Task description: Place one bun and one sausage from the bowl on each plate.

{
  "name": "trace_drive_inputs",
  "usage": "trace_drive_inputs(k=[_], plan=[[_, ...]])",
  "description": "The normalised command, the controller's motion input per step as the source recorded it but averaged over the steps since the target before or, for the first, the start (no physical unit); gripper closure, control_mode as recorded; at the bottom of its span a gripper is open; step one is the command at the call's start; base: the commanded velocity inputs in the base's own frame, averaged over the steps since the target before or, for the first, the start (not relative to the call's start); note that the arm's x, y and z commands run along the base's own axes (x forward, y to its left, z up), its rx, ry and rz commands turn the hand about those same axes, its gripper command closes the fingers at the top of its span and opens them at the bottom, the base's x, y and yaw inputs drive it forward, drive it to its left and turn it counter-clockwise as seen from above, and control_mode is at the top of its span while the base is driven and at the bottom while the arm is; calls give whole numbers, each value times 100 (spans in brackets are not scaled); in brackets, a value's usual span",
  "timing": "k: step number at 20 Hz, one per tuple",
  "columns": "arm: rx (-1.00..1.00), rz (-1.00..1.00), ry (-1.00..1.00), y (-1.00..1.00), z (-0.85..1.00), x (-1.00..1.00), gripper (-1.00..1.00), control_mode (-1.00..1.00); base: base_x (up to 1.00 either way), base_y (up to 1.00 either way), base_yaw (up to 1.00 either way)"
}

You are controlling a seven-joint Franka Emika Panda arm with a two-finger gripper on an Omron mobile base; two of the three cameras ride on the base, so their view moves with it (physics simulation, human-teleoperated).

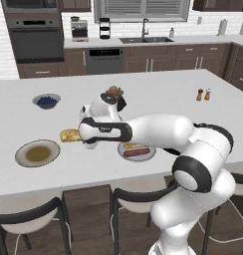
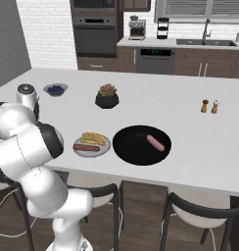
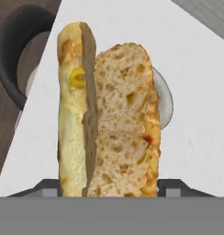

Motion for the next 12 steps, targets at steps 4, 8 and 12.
trace_drive_inputs(k=[4, 8, 12], plan=[[-25, 12, 1, 52, -9, 0, 100, -100, 0, 0, 0], [-13, 4, 2, 37, -6, 16, 100, -100, 0, 0, 0], [-1, 0, 0, 15, 0, 31, 100, -100, 0, 0, 0]])
